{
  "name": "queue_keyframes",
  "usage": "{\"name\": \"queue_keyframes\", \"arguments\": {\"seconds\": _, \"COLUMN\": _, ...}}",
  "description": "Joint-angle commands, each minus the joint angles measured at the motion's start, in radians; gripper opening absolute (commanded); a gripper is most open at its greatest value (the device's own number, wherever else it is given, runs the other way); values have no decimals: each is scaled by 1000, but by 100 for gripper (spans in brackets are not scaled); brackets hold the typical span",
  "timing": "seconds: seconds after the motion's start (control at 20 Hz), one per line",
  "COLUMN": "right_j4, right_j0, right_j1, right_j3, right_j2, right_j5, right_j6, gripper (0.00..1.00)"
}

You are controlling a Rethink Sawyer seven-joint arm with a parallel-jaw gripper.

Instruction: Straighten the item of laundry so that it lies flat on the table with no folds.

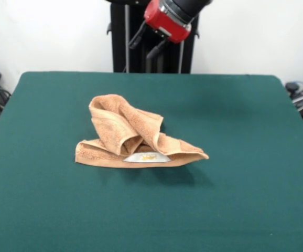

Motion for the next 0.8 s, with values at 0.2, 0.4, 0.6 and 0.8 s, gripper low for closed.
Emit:
{"name": "queue_keyframes", "arguments": {"seconds": 0.2, "right_j4": -32, "right_j0": -21, "right_j1": -31, "right_j3": -83, "right_j2": 89, "right_j5": 222, "right_j6": 78, "gripper": 100}}
{"name": "queue_keyframes", "arguments": {"seconds": 0.4, "right_j4": -34, "right_j0": -22, "right_j1": -47, "right_j3": -94, "right_j2": 99, "right_j5": 269, "right_j6": 83, "gripper": 100}}
{"name": "queue_keyframes", "arguments": {"seconds": 0.6, "right_j4": -37, "right_j0": -26, "right_j1": -72, "right_j3": -118, "right_j2": 103, "right_j5": 342, "right_j6": 71, "gripper": 100}}
{"name": "queue_keyframes", "arguments": {"seconds": 0.8, "right_j4": -43, "right_j0": -34, "right_j1": -98, "right_j3": -128, "right_j2": 110, "right_j5": 388, "right_j6": 62, "gripper": 100}}
